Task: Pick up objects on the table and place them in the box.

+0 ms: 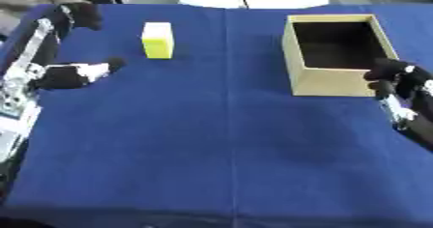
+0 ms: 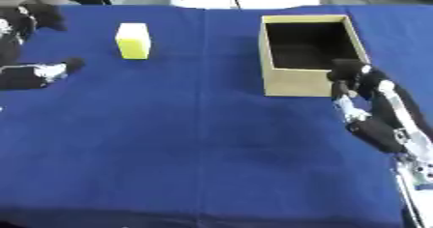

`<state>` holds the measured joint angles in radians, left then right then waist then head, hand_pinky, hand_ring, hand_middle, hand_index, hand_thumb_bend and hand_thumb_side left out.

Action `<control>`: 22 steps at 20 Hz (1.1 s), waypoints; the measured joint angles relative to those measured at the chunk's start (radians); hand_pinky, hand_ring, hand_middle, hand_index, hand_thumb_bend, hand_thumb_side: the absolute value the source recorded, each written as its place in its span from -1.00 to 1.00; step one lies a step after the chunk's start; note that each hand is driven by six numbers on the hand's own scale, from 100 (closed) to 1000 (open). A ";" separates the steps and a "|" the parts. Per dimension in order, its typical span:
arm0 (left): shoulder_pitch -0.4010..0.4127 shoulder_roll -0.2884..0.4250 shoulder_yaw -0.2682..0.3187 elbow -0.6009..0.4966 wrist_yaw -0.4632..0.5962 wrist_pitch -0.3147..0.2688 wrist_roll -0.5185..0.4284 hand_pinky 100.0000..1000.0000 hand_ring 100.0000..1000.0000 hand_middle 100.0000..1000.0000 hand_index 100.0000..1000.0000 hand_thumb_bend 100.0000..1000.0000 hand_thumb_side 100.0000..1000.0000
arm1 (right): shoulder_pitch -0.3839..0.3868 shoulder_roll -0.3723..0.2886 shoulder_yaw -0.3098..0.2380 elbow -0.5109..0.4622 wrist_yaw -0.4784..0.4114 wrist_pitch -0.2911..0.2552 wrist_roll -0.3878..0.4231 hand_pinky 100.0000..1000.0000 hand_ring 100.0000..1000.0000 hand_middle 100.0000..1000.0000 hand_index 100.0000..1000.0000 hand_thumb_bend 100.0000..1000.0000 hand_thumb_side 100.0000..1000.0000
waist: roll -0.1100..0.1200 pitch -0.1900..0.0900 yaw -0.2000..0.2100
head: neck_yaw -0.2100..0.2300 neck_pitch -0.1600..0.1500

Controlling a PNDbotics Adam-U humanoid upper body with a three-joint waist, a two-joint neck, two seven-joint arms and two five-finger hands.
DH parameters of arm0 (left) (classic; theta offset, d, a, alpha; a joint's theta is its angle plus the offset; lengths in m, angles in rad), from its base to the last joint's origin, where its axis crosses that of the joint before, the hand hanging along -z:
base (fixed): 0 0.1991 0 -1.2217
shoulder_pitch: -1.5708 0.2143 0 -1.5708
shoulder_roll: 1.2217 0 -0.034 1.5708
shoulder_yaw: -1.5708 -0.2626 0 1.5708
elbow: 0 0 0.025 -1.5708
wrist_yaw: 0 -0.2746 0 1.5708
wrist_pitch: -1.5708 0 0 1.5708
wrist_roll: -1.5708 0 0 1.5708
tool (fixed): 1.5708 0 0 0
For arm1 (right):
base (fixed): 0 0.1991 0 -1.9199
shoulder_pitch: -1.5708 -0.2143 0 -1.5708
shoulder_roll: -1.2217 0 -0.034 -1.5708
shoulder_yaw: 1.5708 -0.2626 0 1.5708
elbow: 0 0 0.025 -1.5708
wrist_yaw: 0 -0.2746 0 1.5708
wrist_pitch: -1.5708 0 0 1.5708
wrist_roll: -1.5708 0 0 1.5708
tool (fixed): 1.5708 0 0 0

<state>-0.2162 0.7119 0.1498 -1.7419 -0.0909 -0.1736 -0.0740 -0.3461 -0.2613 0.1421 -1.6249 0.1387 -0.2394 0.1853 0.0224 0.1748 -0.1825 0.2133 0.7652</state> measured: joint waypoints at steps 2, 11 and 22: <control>-0.034 0.072 -0.018 0.039 -0.023 -0.019 0.006 0.70 0.41 0.33 0.59 0.44 -0.80 | 0.002 -0.001 0.000 0.000 0.000 0.000 0.001 0.43 0.48 0.28 0.67 -1.00 -0.04 | 0.003 -0.003 -0.003 | -0.001 0.000; -0.288 0.229 -0.166 0.327 -0.202 -0.088 -0.095 0.63 0.42 0.35 0.58 0.56 -0.70 | 0.003 -0.003 0.009 0.007 0.000 0.000 0.008 0.43 0.48 0.28 0.67 -1.00 -0.01 | 0.016 -0.010 -0.022 | 0.007 0.000; -0.550 0.106 -0.232 0.687 -0.421 -0.185 -0.266 0.63 0.42 0.36 0.58 0.55 -0.58 | 0.004 -0.009 0.019 0.012 0.000 -0.003 0.014 0.43 0.48 0.28 0.67 -1.00 0.03 | 0.019 -0.019 -0.028 | 0.015 0.000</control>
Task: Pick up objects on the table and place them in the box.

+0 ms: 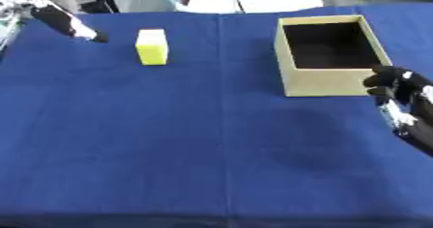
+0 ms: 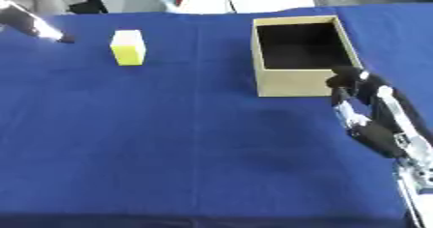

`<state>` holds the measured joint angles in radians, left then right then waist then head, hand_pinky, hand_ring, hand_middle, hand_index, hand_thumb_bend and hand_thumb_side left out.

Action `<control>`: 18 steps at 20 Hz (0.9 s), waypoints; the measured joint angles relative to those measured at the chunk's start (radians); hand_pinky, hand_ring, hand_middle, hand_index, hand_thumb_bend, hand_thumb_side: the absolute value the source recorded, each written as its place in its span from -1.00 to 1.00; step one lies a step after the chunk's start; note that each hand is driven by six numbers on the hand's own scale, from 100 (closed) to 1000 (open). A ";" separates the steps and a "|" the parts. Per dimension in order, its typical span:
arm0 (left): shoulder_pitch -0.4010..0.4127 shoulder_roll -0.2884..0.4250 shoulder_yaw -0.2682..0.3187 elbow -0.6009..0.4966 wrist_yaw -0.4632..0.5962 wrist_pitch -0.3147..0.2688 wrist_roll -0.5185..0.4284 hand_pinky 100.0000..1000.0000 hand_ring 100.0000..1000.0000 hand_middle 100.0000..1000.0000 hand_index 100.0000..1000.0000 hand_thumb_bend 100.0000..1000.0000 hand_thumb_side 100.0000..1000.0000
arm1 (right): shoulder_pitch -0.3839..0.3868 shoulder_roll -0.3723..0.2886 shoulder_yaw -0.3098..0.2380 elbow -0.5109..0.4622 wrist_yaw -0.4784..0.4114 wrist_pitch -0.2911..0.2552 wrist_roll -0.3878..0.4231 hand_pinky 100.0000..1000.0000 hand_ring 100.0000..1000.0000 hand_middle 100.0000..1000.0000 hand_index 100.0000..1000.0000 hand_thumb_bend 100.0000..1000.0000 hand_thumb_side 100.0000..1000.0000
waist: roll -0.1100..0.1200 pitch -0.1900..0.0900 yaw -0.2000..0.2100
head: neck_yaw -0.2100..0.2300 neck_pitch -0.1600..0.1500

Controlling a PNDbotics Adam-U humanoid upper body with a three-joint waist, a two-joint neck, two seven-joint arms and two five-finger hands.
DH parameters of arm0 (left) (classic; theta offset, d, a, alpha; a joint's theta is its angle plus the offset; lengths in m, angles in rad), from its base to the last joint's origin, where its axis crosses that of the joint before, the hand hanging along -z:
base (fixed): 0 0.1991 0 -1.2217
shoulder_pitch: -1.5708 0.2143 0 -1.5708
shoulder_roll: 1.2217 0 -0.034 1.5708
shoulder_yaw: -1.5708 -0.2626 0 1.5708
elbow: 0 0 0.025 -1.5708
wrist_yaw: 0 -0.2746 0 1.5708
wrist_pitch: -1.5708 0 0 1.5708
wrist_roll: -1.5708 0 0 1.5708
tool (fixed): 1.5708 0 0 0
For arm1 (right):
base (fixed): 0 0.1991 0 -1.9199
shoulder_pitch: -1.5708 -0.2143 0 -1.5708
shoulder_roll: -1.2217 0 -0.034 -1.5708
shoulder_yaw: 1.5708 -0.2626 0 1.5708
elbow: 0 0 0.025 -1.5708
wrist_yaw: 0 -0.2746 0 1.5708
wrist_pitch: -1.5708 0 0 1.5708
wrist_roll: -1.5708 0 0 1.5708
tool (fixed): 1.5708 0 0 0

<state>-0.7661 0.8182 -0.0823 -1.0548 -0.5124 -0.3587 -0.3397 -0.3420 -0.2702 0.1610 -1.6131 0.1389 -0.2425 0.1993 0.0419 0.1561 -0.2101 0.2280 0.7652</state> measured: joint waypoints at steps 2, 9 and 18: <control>-0.031 -0.032 0.000 0.057 -0.039 -0.011 -0.018 0.64 0.42 0.37 0.58 0.54 -0.56 | 0.000 0.000 0.000 0.000 0.000 -0.001 0.001 0.43 0.48 0.27 0.67 -1.00 0.04 | -0.002 -0.001 -0.002 | 0.003 0.000; -0.097 -0.115 0.014 0.191 -0.159 -0.016 -0.025 0.64 0.42 0.37 0.59 0.56 -0.53 | 0.000 0.000 0.005 0.000 0.000 -0.001 0.004 0.43 0.48 0.27 0.67 -1.00 0.05 | -0.006 -0.001 -0.014 | 0.014 0.000; -0.124 -0.165 0.043 0.283 -0.236 0.000 -0.006 0.66 0.42 0.37 0.59 0.53 -0.47 | -0.001 0.001 0.007 0.006 0.000 0.000 0.007 0.43 0.48 0.27 0.67 -1.00 0.07 | -0.007 0.005 -0.026 | 0.021 0.000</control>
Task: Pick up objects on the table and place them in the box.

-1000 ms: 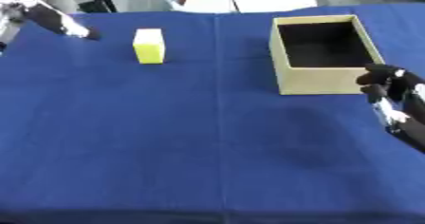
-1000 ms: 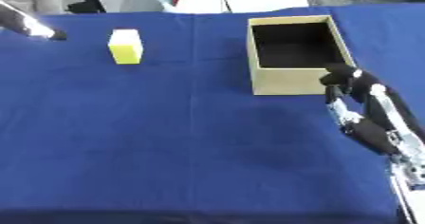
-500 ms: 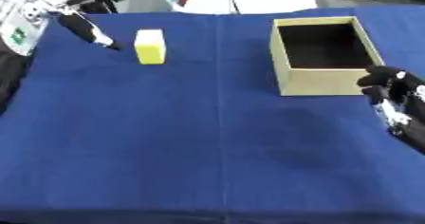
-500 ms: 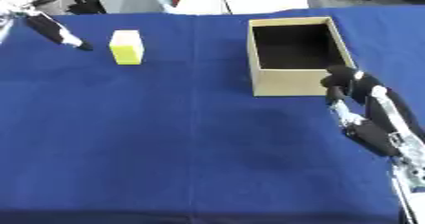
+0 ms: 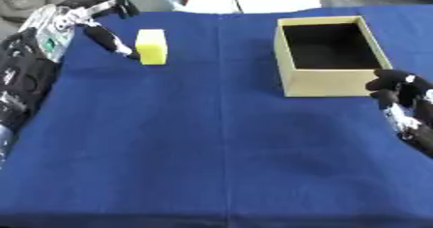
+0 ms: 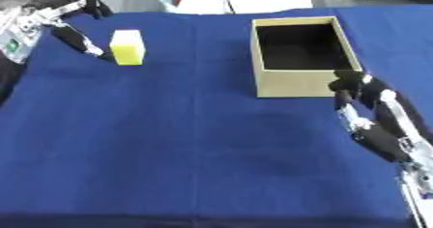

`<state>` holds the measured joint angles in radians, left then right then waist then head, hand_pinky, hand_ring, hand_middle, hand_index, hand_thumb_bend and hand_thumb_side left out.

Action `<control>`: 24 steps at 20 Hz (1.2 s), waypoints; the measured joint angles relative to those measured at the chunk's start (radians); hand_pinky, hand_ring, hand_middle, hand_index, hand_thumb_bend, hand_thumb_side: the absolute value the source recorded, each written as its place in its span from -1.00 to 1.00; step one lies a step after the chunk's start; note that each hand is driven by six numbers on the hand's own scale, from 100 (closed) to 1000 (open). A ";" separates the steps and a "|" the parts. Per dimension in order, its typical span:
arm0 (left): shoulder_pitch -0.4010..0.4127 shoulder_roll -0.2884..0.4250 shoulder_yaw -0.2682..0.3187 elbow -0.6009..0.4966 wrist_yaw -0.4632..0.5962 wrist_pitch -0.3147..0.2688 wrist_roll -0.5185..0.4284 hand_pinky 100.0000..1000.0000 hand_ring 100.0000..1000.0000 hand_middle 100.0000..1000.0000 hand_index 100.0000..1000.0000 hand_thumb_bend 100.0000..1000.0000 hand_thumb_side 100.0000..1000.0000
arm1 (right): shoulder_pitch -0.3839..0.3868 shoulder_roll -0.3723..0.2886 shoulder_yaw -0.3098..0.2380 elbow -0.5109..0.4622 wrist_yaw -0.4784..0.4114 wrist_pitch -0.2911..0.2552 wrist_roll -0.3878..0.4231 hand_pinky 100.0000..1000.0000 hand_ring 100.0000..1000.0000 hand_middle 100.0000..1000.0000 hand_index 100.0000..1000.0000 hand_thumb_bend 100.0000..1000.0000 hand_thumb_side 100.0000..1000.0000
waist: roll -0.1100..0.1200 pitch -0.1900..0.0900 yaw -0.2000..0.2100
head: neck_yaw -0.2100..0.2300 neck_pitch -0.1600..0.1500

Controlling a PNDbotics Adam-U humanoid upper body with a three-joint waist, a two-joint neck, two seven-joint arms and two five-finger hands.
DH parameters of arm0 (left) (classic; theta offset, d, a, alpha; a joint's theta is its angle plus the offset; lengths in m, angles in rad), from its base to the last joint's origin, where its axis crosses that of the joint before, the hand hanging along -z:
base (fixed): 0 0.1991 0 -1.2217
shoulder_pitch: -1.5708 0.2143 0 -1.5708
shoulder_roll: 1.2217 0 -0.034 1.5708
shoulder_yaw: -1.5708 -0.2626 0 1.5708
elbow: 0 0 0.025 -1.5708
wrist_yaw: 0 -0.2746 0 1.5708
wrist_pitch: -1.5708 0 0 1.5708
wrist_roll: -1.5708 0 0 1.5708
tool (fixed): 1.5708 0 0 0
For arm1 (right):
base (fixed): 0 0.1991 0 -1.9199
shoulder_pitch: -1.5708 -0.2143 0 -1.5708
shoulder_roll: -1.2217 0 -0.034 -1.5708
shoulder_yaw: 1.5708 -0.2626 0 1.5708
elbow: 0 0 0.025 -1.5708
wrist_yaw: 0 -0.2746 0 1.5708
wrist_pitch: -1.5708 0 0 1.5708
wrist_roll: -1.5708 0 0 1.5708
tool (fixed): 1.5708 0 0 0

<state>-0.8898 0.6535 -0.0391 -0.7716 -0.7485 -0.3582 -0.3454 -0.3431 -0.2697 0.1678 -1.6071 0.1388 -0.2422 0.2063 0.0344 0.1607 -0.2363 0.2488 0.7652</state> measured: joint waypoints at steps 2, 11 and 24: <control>-0.002 -0.006 0.006 0.010 -0.008 0.005 0.003 0.65 0.41 0.37 0.59 0.53 -0.48 | 0.000 0.000 0.000 0.000 0.000 0.000 0.001 0.43 0.48 0.27 0.67 -1.00 0.07 | 0.000 0.001 -0.005 | 0.004 0.000; -0.012 -0.022 0.026 0.043 -0.048 0.038 0.083 0.65 0.40 0.36 0.58 0.48 -0.53 | -0.001 0.002 0.006 0.000 0.000 -0.004 0.007 0.43 0.48 0.27 0.67 -1.00 0.10 | -0.004 0.013 -0.024 | 0.018 0.000; -0.013 -0.024 0.044 0.075 -0.062 0.052 0.128 0.63 0.28 0.24 0.52 0.39 -0.57 | -0.011 0.003 0.012 0.001 0.000 -0.006 0.011 0.43 0.48 0.27 0.67 -1.00 0.15 | -0.005 0.055 -0.060 | 0.027 0.000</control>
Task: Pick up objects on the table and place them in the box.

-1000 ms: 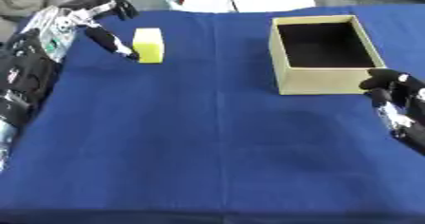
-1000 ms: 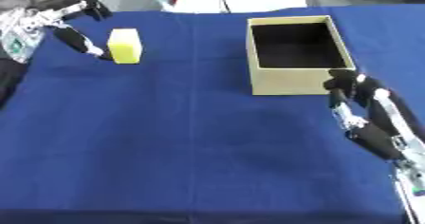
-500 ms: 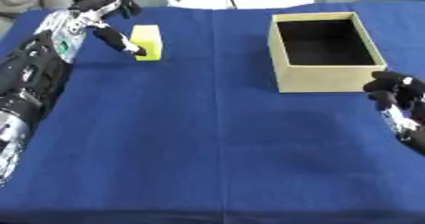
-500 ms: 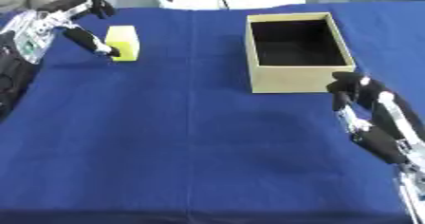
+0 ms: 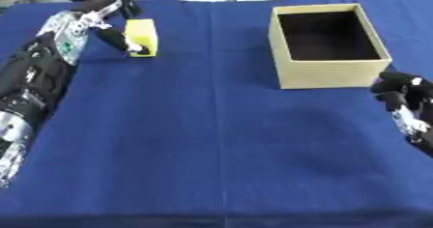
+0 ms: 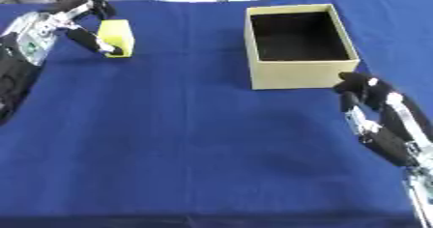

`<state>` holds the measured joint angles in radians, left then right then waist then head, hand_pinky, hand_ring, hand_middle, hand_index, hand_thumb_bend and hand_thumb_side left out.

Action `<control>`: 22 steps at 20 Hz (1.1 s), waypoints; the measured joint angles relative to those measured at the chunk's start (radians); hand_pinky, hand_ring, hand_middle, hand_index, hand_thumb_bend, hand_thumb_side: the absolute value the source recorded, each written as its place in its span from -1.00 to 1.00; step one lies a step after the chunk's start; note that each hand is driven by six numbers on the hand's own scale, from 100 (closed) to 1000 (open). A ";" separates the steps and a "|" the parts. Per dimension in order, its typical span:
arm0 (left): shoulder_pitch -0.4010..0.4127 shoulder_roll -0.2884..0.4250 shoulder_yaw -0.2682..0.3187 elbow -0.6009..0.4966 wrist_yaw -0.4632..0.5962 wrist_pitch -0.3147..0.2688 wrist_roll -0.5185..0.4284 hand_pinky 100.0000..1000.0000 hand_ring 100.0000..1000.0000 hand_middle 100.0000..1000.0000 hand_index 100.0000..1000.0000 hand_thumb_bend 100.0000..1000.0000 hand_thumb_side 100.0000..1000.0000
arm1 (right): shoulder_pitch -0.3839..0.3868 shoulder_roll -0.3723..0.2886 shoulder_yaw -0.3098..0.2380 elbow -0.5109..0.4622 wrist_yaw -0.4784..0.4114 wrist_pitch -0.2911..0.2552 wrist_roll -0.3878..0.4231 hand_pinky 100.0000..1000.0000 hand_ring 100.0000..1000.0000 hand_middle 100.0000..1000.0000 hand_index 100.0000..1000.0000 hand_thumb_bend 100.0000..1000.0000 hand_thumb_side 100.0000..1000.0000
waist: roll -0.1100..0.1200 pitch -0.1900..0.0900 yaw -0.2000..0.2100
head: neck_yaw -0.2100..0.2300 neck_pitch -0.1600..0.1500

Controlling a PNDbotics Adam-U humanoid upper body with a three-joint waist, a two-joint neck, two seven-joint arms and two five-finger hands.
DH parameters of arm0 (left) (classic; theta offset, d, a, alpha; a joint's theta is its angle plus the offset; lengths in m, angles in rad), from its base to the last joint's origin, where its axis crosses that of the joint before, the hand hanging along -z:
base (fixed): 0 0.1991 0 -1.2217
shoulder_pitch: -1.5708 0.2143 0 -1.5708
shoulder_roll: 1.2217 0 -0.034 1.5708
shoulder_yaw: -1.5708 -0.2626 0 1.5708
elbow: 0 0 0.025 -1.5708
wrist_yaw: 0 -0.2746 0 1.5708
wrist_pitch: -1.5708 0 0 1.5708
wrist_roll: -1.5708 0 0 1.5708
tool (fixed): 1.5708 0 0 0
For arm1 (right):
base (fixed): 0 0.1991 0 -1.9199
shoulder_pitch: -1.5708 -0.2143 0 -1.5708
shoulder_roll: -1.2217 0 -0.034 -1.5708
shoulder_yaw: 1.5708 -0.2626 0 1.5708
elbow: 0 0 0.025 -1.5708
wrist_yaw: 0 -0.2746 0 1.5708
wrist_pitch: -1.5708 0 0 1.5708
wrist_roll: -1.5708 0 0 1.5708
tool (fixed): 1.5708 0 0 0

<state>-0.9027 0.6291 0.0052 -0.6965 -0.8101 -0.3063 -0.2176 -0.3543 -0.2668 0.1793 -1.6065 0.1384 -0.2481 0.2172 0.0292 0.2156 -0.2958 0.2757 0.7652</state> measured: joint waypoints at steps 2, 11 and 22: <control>0.000 -0.005 0.001 0.000 -0.001 0.001 0.009 0.60 0.23 0.14 0.47 0.38 -0.60 | -0.004 0.000 0.000 0.000 0.000 0.000 0.000 0.43 0.48 0.27 0.67 -1.00 0.17 | 0.000 0.005 -0.001 | 0.000 0.000; 0.003 -0.005 0.012 -0.014 -0.003 0.026 0.184 0.42 -0.20 -0.54 -0.05 -0.05 -1.00 | -0.006 0.000 0.000 0.000 0.000 -0.001 -0.001 0.43 0.48 0.27 0.67 -1.00 0.18 | 0.002 0.007 0.005 | -0.001 0.000; -0.044 -0.012 -0.038 -0.156 0.167 -0.007 0.186 0.44 -0.20 -0.52 -0.03 -0.09 -1.00 | -0.006 0.003 0.009 0.005 0.000 -0.002 0.008 0.43 0.48 0.26 0.66 -1.00 0.17 | 0.012 -0.020 0.010 | -0.005 0.000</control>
<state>-0.9468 0.6169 -0.0328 -0.8525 -0.6435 -0.3134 -0.0320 -0.3607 -0.2637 0.1881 -1.6013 0.1384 -0.2500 0.2253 0.0413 0.1956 -0.2855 0.2708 0.7652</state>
